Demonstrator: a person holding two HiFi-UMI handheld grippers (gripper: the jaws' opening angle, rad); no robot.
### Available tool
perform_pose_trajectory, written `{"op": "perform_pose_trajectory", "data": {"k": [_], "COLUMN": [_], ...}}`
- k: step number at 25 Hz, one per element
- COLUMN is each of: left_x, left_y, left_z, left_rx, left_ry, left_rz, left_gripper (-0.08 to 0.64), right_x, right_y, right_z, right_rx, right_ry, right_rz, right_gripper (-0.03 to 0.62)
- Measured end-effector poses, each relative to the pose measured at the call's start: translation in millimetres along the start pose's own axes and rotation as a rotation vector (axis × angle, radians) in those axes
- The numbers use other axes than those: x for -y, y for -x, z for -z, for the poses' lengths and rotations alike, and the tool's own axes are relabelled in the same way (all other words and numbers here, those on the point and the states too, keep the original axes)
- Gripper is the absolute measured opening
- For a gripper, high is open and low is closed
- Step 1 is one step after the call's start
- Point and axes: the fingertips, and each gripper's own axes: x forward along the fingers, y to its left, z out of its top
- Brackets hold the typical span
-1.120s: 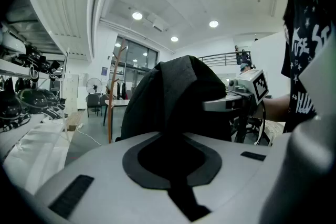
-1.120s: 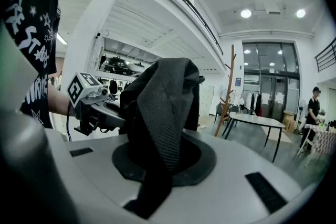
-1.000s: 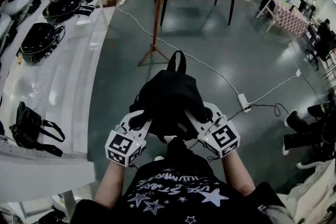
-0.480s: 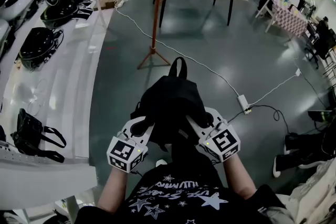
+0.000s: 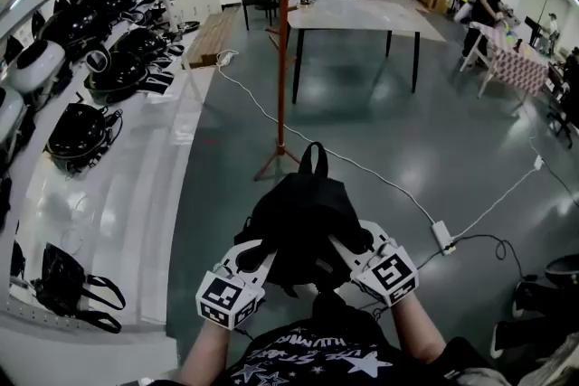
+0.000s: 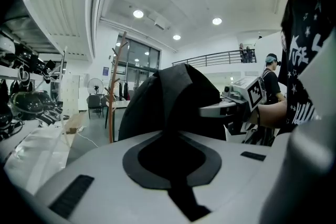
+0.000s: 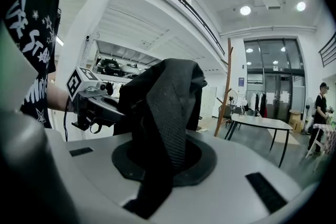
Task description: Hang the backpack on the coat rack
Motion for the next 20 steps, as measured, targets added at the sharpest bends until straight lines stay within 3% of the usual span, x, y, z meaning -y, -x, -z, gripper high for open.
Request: {"op": "perform_pose_trajectory", "data": {"k": [11, 20], "left_x": [-70, -92], "left_y": [-149, -209], "left_z": [-67, -81], "left_rx": [0.021, 0.004], "left_ry": [-0.015, -0.002], "left_rz": [-0.083, -0.132], "left_gripper": [0.031, 0.031], "right_x": [170, 237], "right_y": [-68, -99], "right_z": [-19, -15], "right_rx": [0.091, 0.092], "right_ry": [0.019, 0.032], "right_rz": [-0.057, -0.089], "right_gripper": [0.067, 0.067]}}
